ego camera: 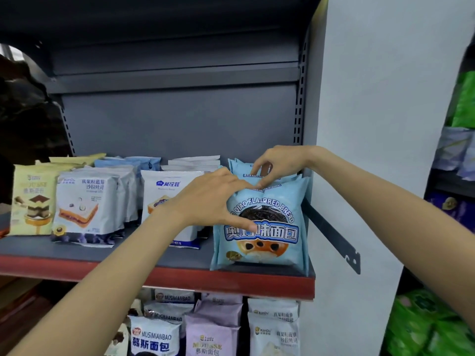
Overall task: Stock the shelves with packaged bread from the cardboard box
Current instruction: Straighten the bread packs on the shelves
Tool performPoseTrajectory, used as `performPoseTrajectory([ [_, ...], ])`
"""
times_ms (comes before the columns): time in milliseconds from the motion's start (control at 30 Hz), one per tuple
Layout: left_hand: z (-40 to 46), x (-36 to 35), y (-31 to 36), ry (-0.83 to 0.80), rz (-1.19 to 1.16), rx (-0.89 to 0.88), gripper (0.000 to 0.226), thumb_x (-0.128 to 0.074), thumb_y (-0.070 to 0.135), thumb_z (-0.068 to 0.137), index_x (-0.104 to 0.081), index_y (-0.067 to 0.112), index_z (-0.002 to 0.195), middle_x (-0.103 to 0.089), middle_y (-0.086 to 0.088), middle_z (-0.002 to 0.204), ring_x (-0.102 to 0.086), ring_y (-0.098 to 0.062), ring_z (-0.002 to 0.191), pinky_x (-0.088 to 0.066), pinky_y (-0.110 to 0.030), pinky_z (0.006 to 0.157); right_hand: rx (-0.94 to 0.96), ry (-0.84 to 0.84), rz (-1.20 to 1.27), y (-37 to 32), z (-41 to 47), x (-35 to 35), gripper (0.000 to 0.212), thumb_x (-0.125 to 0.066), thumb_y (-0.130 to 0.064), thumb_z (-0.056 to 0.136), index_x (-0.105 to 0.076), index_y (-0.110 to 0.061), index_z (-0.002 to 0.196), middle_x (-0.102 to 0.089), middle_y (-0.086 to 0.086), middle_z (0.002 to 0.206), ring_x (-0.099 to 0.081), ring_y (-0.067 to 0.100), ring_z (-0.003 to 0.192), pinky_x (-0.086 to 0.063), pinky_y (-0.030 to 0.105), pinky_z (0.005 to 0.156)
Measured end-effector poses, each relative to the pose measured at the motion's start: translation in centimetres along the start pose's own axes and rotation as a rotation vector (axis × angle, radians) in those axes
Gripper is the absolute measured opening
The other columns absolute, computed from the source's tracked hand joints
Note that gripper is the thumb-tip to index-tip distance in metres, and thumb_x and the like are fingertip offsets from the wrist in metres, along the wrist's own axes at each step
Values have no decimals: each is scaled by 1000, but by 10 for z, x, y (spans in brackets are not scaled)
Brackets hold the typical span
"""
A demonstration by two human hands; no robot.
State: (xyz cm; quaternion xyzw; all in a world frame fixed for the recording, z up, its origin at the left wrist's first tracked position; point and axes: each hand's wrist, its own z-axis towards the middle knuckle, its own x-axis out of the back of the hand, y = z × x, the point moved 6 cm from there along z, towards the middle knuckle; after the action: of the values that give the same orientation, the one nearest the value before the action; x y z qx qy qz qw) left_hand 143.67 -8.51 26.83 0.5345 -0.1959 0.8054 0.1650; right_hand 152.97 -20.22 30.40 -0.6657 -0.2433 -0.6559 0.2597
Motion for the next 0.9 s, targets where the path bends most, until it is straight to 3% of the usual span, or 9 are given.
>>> performPoseTrajectory([
  [167,-4,-4,-3,105,-39,-52,101,-38,92,57,-29,41,144,-40,12,139,-24,-5,129,-20,-24,104,9,144,103,5,-26,12,36,-55,-45,91,-61,-27,120,-66,-8,114,-58,6,104,-38,18,90],
  [300,-9,-8,-5,216,-115,-8,80,-6,86,75,-22,48,144,-14,11,157,6,-6,144,-2,-43,118,48,435,442,3,-82,2,40,-48,-51,88,-57,-33,124,-55,-20,122,-48,-9,111,-34,9,92],
  [367,-8,-12,-4,235,-178,28,67,-3,79,80,-18,54,141,1,16,158,22,-9,143,7,-50,117,70,504,485,-3,-97,-23,51,-49,-56,81,-51,-37,128,-41,-16,136,-34,-6,128,-25,15,105],
  [433,-5,-16,-4,229,-224,78,62,-9,76,82,-18,57,140,7,19,158,28,-14,142,5,-54,116,20,590,517,-4,-99,-44,55,-54,-58,74,-49,-40,126,-29,-10,147,-24,0,138,-20,22,111],
  [533,-2,-24,-8,214,-283,164,65,-20,78,80,-13,56,142,11,18,157,20,-17,145,-7,-55,117,-88,710,643,1,-94,-55,67,-65,-58,66,-50,-34,127,-27,-1,150,-22,6,140,-21,26,114],
  [633,-8,-23,-7,345,-547,208,79,-45,71,78,-3,52,143,16,17,156,1,-8,146,-13,-33,113,-121,729,810,5,-89,-63,86,-77,-51,68,-32,-37,140,-26,-3,150,-27,8,138,-29,37,115],
  [733,-18,-29,-6,470,-814,305,102,-60,59,70,4,39,146,11,10,158,1,5,140,-10,-20,112,-109,808,993,3,-92,-75,103,-76,-53,67,-12,-39,146,-26,-15,148,-37,8,134,-40,34,108],
  [800,-19,-42,-8,444,-972,341,114,-67,64,67,7,36,148,-1,9,159,-7,-2,144,-13,-25,117,-107,843,1073,-3,-95,-84,102,-69,-55,69,-4,-42,146,-28,-18,147,-44,10,129,-46,32,103],
  [900,-17,-55,-9,375,-1119,364,121,-69,78,53,9,53,143,-12,11,159,-23,-6,142,-29,-41,115,-132,847,1144,-9,-96,-94,94,-62,-59,70,-2,-53,142,-36,-4,149,-54,15,122,-53,34,94],
])
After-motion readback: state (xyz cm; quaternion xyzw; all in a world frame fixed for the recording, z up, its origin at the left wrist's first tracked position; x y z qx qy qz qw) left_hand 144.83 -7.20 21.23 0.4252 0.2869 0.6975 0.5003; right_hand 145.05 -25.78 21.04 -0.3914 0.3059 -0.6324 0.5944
